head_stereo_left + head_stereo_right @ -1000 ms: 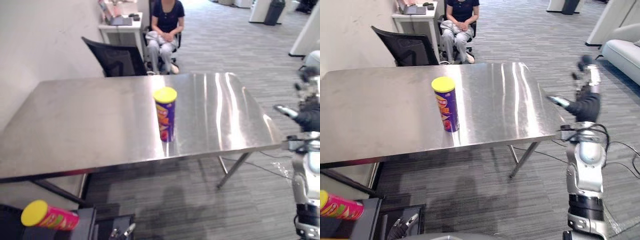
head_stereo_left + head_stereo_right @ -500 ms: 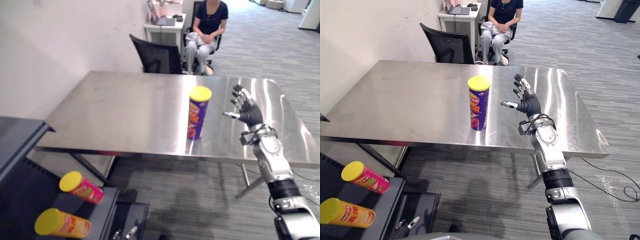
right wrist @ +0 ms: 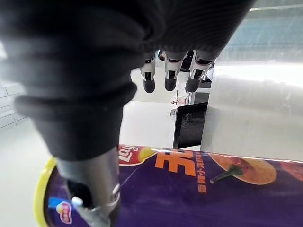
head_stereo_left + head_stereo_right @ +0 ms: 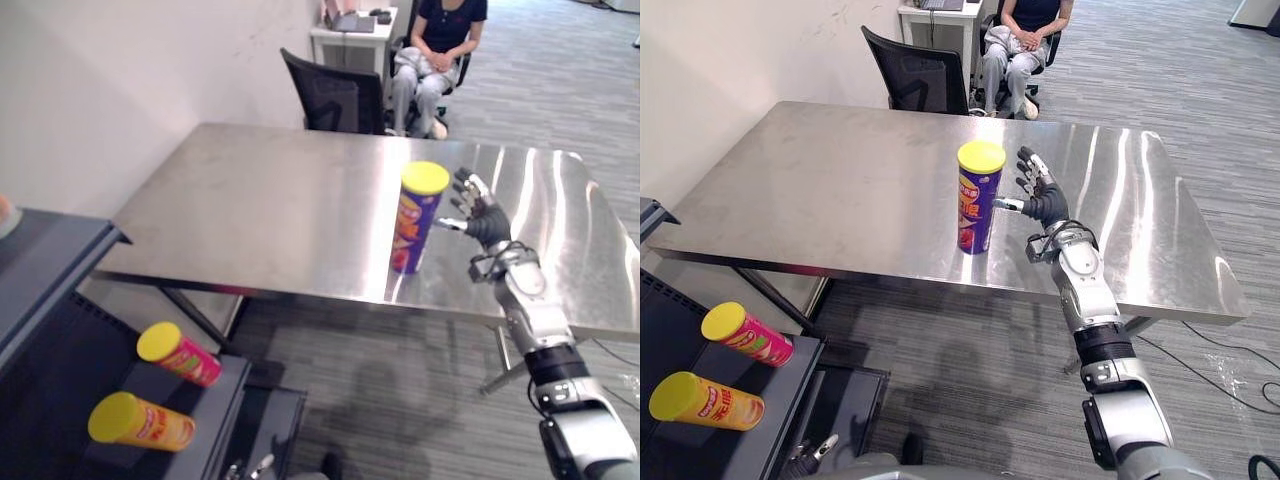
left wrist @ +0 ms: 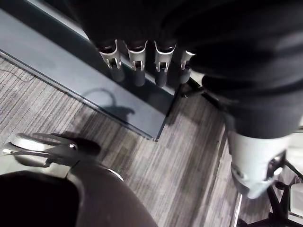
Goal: Put the gum and the chips on the shelf.
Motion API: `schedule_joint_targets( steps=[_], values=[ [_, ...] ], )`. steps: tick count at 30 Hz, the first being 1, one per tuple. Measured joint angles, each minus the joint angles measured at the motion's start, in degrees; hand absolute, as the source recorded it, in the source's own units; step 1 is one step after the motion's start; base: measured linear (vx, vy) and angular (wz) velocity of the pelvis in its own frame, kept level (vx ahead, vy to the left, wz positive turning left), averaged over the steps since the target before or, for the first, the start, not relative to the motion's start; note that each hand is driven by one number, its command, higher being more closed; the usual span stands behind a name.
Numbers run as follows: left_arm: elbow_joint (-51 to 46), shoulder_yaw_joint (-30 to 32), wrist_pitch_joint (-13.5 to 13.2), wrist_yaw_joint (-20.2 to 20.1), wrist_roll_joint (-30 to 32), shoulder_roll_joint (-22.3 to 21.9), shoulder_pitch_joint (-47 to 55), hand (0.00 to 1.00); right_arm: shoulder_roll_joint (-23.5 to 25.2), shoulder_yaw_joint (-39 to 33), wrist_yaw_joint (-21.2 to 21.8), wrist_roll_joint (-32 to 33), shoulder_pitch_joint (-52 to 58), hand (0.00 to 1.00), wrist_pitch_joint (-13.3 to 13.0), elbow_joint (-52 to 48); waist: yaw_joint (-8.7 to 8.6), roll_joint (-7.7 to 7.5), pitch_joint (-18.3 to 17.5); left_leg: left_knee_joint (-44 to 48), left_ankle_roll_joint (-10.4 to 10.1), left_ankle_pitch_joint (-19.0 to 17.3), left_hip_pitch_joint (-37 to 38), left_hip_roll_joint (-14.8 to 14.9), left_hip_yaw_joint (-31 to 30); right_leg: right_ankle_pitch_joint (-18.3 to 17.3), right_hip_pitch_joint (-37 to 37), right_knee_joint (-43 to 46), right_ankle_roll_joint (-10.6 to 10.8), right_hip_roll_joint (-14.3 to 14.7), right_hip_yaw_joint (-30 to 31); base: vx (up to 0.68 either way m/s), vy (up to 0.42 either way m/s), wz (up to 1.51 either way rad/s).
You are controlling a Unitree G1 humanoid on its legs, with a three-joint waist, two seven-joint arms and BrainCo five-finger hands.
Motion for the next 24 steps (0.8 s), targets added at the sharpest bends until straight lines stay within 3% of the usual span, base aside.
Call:
schedule_joint_targets(
  steps=[12, 17, 24],
  values=[
    [-0.3, -0.1, 0.0, 0.0, 0.0, 0.1, 0.0, 0.0, -0.1, 1.6, 2.4, -1.9, 0.0, 0.0, 0.2, -0.1, -0.01, -0.11, 0.7, 1.1, -0.2, -0.3, -0.1, 0.1, 0.0, -0.2, 0.1, 0.8, 0.2, -0.1, 0.1, 0.0, 0.0, 0.0],
    [-0.5, -0.2, 0.0, 0.0, 0.0, 0.0, 0.0, 0.0, -0.1, 2.7, 4.0, -2.3, 0.0, 0.0, 2.0, -0.1, 0.14, -0.01, 1.4, 1.6, -0.2, -0.3, -0.2, 0.2, -0.4, -0.4, 0.1, 1.2, 0.3, -0.1, 0.1, -0.01, -0.001, 0.01],
    [-0.5, -0.2, 0.0, 0.0, 0.0, 0.0, 0.1, 0.0, -0.1, 3.7, 4.6, -2.7, 0.0, 0.0, 2.2, 0.1, 0.3, -0.03, 1.4, 2.2, 0.0, -0.2, -1.2, 0.0, -1.1, -0.4, -0.1, 1.2, 0.3, -0.3, -0.8, 0.01, 0.003, 0.06]
  ],
)
